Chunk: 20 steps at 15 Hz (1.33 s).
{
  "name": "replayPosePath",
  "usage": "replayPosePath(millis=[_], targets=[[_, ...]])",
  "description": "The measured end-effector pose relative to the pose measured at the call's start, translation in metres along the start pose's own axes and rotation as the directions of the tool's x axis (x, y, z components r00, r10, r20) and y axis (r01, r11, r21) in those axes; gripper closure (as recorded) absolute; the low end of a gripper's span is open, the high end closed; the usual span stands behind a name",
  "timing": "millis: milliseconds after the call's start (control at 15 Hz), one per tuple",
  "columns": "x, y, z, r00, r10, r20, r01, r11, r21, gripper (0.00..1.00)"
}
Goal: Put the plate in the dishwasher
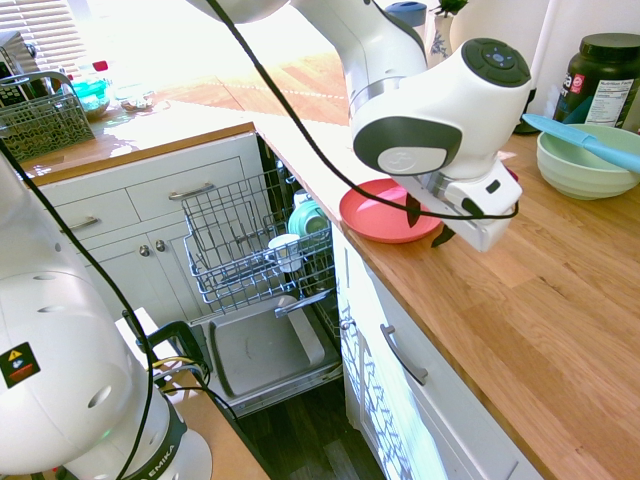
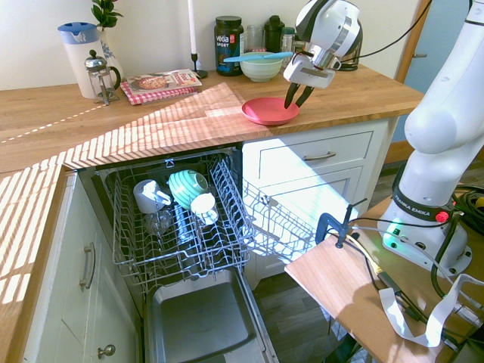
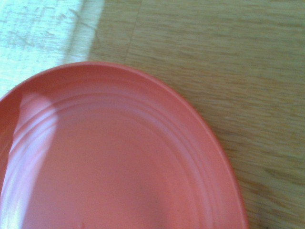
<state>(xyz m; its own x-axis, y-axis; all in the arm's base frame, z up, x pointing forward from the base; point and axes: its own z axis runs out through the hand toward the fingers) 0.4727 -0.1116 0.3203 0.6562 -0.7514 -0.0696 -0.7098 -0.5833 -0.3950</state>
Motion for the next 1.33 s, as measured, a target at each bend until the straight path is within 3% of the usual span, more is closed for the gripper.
replayPosePath(millis=[667,867,1067,1333], targets=[[0.003,-0.031,0.01,0.999,-0.047,0.027,0.047,0.999,0.0,1.0],[0.015,-0.07,-0.013,0.992,-0.122,-0.021,0.122,0.992,0.03,1.0],[0.025,-0.148,-0.069,0.954,-0.291,-0.074,0.293,0.956,0.006,1.0],[-0.036,-0.273,-0.14,0.85,-0.516,-0.101,0.497,0.851,-0.171,1.0]])
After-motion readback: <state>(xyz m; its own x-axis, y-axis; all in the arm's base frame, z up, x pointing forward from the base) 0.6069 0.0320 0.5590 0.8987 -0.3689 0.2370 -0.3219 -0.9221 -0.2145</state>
